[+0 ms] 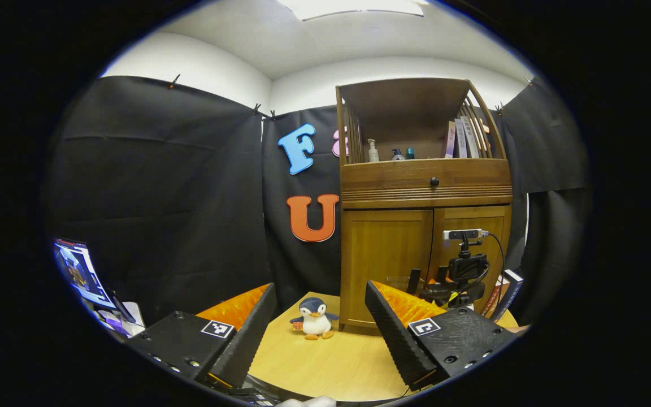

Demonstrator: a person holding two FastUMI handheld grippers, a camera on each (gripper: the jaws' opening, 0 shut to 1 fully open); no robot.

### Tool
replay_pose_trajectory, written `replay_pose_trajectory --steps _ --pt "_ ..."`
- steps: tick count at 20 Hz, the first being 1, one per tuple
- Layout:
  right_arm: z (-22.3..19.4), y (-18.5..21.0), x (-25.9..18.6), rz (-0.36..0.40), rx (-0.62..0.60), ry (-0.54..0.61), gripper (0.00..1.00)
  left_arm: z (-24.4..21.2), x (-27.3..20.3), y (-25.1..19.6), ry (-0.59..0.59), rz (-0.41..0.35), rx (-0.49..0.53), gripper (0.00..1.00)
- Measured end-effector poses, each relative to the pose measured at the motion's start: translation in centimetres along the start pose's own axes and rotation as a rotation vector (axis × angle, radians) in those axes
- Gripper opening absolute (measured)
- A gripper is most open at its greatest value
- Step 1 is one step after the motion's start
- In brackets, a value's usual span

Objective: Open the right door of the double-door shoe cabinet with the right hand, and open the left door with the left hand.

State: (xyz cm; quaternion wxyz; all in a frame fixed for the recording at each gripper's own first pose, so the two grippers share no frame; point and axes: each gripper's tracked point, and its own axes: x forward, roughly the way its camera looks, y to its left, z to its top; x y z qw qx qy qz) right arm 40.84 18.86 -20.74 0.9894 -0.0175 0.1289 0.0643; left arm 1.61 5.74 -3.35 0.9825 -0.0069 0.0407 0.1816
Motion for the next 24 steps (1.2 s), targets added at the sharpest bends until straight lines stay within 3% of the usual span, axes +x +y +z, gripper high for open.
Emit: replay_pose_trajectory --steps 7,24 --pt "-1.1 -0.7 -2.9 0.023 -0.007 0.018 0.31 0.6 -1.9 0.8 -0.028 -0.004 -0.002 0.96" --pt "-4.0 -6.2 -14.8 0.011 -0.008 0.023 0.27 -0.9 -4.6 0.2 -0.010 -0.165 -0.024 0.96"
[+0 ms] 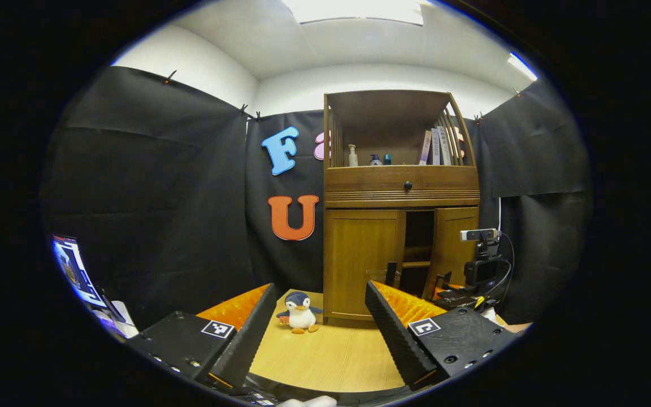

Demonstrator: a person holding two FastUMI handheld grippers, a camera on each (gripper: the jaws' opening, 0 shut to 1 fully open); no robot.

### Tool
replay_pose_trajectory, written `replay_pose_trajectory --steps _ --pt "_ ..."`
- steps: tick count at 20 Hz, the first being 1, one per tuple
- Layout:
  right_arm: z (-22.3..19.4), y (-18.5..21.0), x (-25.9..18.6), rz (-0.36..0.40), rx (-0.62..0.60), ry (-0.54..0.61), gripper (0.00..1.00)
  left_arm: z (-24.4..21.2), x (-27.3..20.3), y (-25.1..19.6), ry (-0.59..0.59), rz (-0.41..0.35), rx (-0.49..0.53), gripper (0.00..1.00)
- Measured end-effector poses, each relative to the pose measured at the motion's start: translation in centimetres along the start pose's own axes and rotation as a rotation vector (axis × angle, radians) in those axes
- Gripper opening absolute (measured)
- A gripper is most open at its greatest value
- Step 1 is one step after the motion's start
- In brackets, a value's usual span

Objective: Open the right door of the double-door shoe cabinet with the right hand, and open the left door with the left hand.

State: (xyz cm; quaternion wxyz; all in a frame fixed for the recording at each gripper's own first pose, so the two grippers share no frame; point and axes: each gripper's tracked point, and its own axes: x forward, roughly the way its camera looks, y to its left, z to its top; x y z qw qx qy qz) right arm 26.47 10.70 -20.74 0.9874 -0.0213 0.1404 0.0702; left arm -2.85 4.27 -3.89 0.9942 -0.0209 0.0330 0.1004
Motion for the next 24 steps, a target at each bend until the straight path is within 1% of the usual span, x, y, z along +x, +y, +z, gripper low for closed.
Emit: replay_pose_trajectory --steps 4,5,6,8,9,12,13,14,15,16,17,18,20,21,22,23,24 --pt "-0.4 -1.1 -1.4 -0.001 0.011 0.005 0.25 0.2 -0.4 -0.2 -0.003 -0.027 -0.003 0.96" --pt "-0.6 -1.5 -1.6 -0.001 0.014 0.007 0.24 0.2 -0.4 -0.2 -0.003 -0.032 -0.002 1.00" --pt "-0.6 -1.9 -2.1 -0.004 0.019 0.008 0.24 0.3 -0.6 -0.4 -0.005 -0.039 -0.003 0.96" --pt "-0.8 -2.7 -2.8 -0.008 0.021 0.010 0.22 0.2 -0.7 -0.6 -0.006 -0.057 -0.006 0.96" --pt "-0.9 -3.0 -3.1 -0.012 0.021 0.010 0.22 0.2 -0.8 -0.8 -0.006 -0.069 -0.006 1.00" --pt "-1.1 -4.4 -4.2 -0.031 0.023 0.012 0.21 0.0 -1.2 -1.3 -0.003 -0.106 -0.002 1.00" --pt "-1.3 -5.0 -4.5 -0.041 0.027 0.014 0.20 -0.1 -1.3 -1.7 -0.001 -0.119 -0.004 0.96" --pt "-1.3 -5.5 -4.8 -0.050 0.028 0.014 0.19 -0.2 -1.4 -2.2 0.000 -0.134 -0.007 1.00" --pt "-1.4 -6.1 -5.2 -0.058 0.028 0.013 0.18 -0.4 -1.4 -2.6 0.003 -0.147 -0.012 1.00" --pt "-1.4 -6.6 -5.5 -0.062 0.028 0.013 0.18 -0.4 -1.5 -2.7 0.005 -0.162 -0.016 0.96" --pt "-1.5 -7.0 -5.7 -0.063 0.026 0.014 0.16 -0.5 -1.6 -3.0 0.007 -0.174 -0.021 0.96" --pt "-1.6 -7.5 -5.9 -0.064 0.029 0.018 0.16 -0.6 -1.7 -3.1 0.009 -0.186 -0.025 1.00" --pt "-1.6 -8.6 -6.4 -0.077 0.040 0.011 0.13 -0.9 -1.7 -3.7 0.013 -0.205 -0.031 1.00" --pt "-1.8 -9.4 -6.7 -0.087 0.043 0.009 0.11 -1.0 -1.6 -4.2 0.015 -0.215 -0.033 0.96" --pt "-1.8 -10.3 -6.7 -0.099 0.044 0.007 0.11 -1.1 -1.6 -4.5 0.018 -0.223 -0.033 1.00" --pt "-1.8 -11.1 -7.0 -0.107 0.042 0.006 0.08 -1.1 -1.5 -5.0 0.018 -0.231 -0.033 0.95" --pt "-1.8 -11.9 -7.2 -0.115 0.042 0.005 0.07 -1.1 -1.6 -5.5 0.018 -0.239 -0.033 0.95"
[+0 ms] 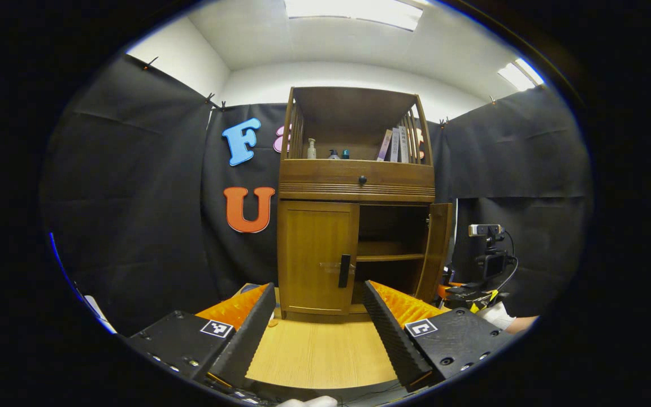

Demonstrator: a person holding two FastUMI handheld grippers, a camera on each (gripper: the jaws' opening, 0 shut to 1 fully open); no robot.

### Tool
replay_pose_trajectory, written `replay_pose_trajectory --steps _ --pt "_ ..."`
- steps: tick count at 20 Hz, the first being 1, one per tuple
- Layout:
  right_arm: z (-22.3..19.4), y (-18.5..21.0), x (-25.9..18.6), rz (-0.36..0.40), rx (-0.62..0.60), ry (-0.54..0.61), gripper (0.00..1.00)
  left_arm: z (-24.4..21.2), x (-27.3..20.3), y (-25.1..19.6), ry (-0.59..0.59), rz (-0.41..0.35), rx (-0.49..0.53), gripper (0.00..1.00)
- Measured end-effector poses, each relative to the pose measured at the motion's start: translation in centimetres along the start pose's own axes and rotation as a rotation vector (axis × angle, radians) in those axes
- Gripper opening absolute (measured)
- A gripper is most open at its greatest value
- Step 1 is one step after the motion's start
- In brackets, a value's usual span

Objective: Open the right door of the double-door shoe cabinet with the right hand, and open the left door with the left hand.

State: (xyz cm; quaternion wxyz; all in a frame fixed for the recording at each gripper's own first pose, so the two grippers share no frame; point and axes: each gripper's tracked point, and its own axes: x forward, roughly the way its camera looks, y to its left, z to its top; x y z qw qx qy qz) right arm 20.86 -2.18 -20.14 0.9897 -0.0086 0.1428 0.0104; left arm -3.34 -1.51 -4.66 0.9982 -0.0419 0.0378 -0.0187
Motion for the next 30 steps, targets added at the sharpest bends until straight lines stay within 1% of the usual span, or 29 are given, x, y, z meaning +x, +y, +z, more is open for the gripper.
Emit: replay_pose_trajectory --steps 3,6,13,17,21,24,25,26,27,28,29,30 --pt "0.1 -2.8 -0.2 -0.014 0.012 -0.006 0.04 0.3 0.4 -1.9 -0.006 -0.020 0.002 0.94" --pt "0.5 -5.2 0.1 0.017 0.013 -0.012 0.04 0.7 1.2 -3.8 -0.011 -0.019 0.013 0.94" --pt "0.8 -8.4 0.7 0.148 -0.018 -0.010 0.04 0.5 1.3 -10.0 0.007 0.031 -0.016 0.94" --pt "1.0 -10.1 1.0 0.228 -0.036 -0.010 0.03 0.6 1.6 -12.7 0.004 0.081 -0.009 0.94" --pt "1.1 -10.5 1.2 0.311 -0.092 -0.015 0.04 0.7 1.4 -14.8 -0.002 0.127 0.003 0.94" --pt "1.0 -10.6 1.1 0.345 -0.085 -0.004 0.04 0.8 0.9 -15.9 -0.008 0.159 0.010 0.94" --pt "1.2 -10.6 0.5 0.355 -0.077 0.002 0.04 0.8 0.8 -16.1 -0.010 0.170 0.015 0.94" --pt "1.2 -10.6 0.2 0.361 -0.071 0.008 0.05 0.8 0.8 -16.4 -0.012 0.181 0.020 0.94" --pt "1.3 -10.9 -0.3 0.354 -0.069 0.004 0.09 0.7 0.9 -16.5 -0.011 0.188 0.025 0.94" --pt "1.6 -11.3 -0.8 0.347 -0.069 -0.007 0.11 0.6 0.9 -16.4 -0.010 0.192 0.029 0.94" --pt "1.7 -11.9 -1.4 0.332 -0.073 -0.018 0.19 0.5 1.1 -16.2 -0.009 0.194 0.031 0.94" --pt "1.9 -12.5 -2.0 0.313 -0.078 -0.026 0.24 0.4 1.2 -16.0 -0.007 0.191 0.031 0.94"
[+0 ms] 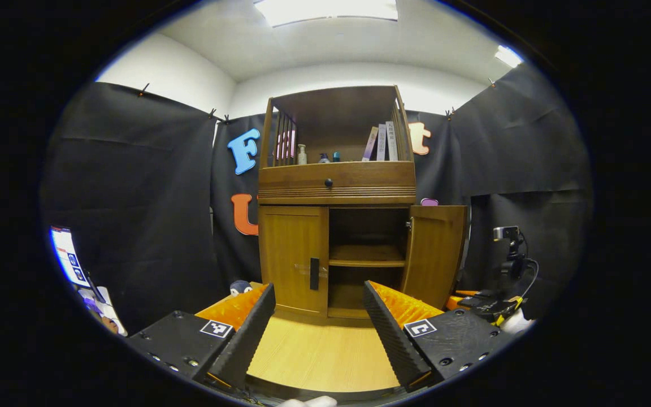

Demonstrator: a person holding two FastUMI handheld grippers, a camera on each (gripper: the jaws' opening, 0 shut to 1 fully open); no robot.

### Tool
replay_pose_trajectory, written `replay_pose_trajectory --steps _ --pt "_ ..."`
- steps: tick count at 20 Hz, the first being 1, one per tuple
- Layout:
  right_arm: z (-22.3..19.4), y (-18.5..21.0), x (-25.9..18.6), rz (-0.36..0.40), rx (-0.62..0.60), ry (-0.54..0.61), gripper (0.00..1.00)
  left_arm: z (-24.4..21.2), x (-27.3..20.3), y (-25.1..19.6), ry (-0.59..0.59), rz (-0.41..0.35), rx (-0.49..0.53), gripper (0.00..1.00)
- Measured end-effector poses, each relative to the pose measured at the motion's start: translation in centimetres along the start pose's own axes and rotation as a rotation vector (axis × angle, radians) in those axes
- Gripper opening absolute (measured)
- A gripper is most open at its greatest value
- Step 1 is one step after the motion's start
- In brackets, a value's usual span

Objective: Open the right door of the double-door shoe cabinet with the right hand, and open the left door with the left hand.

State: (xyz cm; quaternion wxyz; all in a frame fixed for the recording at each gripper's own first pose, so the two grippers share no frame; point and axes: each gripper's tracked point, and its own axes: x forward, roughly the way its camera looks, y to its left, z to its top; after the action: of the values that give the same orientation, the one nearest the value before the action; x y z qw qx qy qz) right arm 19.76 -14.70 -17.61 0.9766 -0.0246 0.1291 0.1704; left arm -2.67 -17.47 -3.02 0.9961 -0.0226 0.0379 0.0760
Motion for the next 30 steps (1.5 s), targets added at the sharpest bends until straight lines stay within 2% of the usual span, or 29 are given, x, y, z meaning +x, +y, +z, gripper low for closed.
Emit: replay_pose_trajectory --steps 3,6,7,9,12,16,20,25,30 --pt "0.8 -0.8 -3.0 -0.067 0.009 -0.014 0.64 -0.2 0.4 0.9 0.002 -0.014 0.003 0.94" --pt "2.5 -0.2 -5.8 -0.147 0.034 -0.044 0.72 -0.7 1.8 3.4 0.008 -0.047 0.002 0.94" --pt "3.1 0.5 -6.8 -0.171 0.035 -0.055 0.80 -1.0 2.6 4.2 0.018 -0.064 0.004 0.94" --pt "4.3 2.9 -7.6 -0.208 0.032 -0.089 0.91 -1.4 4.3 6.3 0.024 -0.088 0.014 0.94" --pt "5.6 7.2 -8.7 -0.265 0.027 -0.127 1.00 -1.5 6.6 9.9 0.015 -0.123 0.041 0.94" --pt "6.0 13.3 -9.1 -0.302 0.069 -0.151 1.00 -1.7 9.3 13.9 -0.019 -0.143 0.081 0.94" --pt "6.5 17.5 -9.2 -0.330 0.083 -0.166 1.00 -3.5 11.9 15.6 0.000 -0.178 0.051 0.94" --pt "7.2 19.2 -9.0 -0.366 0.090 -0.147 1.00 -5.5 16.8 15.1 0.000 -0.229 0.036 0.95" --pt "8.1 19.4 -9.5 -0.423 0.079 -0.131 1.00 -7.7 24.1 11.1 -0.016 -0.295 0.040 0.94"
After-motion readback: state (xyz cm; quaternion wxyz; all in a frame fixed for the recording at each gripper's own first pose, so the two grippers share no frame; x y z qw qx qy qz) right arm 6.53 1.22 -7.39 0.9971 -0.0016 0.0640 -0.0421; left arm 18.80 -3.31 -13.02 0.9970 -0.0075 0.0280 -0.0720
